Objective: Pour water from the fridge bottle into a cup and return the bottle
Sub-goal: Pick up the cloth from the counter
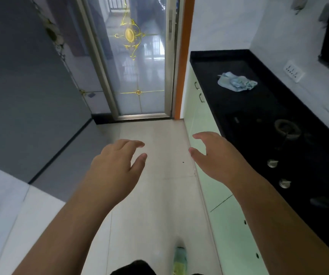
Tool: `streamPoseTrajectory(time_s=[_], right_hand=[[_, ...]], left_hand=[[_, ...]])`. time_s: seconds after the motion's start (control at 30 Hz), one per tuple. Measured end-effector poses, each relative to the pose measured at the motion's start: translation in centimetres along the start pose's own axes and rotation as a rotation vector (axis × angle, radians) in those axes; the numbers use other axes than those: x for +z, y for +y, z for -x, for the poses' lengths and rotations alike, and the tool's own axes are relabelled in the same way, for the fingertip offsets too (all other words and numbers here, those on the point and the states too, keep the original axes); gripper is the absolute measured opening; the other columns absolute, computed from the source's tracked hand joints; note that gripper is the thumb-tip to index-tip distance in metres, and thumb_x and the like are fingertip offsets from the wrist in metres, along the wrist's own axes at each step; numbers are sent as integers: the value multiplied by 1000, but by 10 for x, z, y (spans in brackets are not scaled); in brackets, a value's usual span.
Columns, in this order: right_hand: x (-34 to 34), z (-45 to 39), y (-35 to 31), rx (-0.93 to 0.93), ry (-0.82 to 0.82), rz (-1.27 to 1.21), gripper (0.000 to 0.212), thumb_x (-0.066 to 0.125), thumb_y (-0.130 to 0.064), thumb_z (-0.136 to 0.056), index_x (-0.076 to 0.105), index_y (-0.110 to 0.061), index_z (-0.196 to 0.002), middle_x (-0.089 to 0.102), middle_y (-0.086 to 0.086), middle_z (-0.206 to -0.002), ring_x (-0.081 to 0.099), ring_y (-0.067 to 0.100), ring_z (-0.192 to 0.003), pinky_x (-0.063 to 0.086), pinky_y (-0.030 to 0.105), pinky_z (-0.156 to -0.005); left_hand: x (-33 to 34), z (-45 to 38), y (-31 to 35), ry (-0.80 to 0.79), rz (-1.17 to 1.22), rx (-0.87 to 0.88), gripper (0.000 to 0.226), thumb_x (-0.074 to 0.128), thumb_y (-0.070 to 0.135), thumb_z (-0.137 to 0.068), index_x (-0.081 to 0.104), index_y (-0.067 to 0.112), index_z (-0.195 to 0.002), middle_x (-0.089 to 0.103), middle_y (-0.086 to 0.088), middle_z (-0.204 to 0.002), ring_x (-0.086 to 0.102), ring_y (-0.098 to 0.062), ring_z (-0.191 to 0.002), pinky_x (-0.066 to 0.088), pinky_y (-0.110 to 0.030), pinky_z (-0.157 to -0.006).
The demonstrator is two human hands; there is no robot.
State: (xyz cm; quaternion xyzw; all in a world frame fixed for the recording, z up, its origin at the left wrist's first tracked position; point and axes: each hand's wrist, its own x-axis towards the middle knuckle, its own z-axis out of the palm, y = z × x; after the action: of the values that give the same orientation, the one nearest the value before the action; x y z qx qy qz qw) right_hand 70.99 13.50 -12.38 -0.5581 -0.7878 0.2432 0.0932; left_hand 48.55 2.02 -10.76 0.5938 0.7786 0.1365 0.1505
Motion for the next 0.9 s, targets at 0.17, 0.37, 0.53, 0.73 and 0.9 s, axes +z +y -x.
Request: streamPoseTrajectory(time_s=[0.17,0.37,0.53,0.73,0.9], right_hand=[[-13,-99,-10,-24,-9,16,52,54,-47,-102,45,-33,-152,45,-11,-157,46,13,-140,40,34,-112],[-10,-220,-3,85,32,20,50,58,-46,-101,49,-31,-148,46,-9,-154,48,14,-137,40,33,-111],[-18,-303,1,241,87,-28,50,62,-43,-100,51,-27,-147,46,-7,-154,55,15,-127,43,29,-105],[-15,-376,21,410,139,-95,49,62,-43,-99,54,-26,-144,46,-6,-153,58,15,-122,47,31,-102],[-10,-442,59,513,159,-142,48,66,-41,-97,57,-24,-141,50,-2,-148,59,17,-121,47,33,-103]], left_hand=[[-10,-98,-8,4,46,-7,41,43,48,-105,53,37,-144,53,14,-148,45,-16,-139,41,-40,-112],[-7,-253,-26,-35,41,124,42,45,49,-104,54,35,-143,55,9,-149,48,-21,-138,43,-45,-112],[-21,-380,-26,-130,6,277,44,43,51,-105,50,36,-146,51,9,-154,45,-19,-143,41,-43,-115],[-20,-497,-3,-252,-21,425,44,44,46,-107,49,31,-149,50,4,-155,41,-21,-146,36,-43,-120],[4,-586,22,-321,-81,519,44,42,47,-108,49,32,-149,49,6,-155,41,-20,-145,37,-40,-116]])
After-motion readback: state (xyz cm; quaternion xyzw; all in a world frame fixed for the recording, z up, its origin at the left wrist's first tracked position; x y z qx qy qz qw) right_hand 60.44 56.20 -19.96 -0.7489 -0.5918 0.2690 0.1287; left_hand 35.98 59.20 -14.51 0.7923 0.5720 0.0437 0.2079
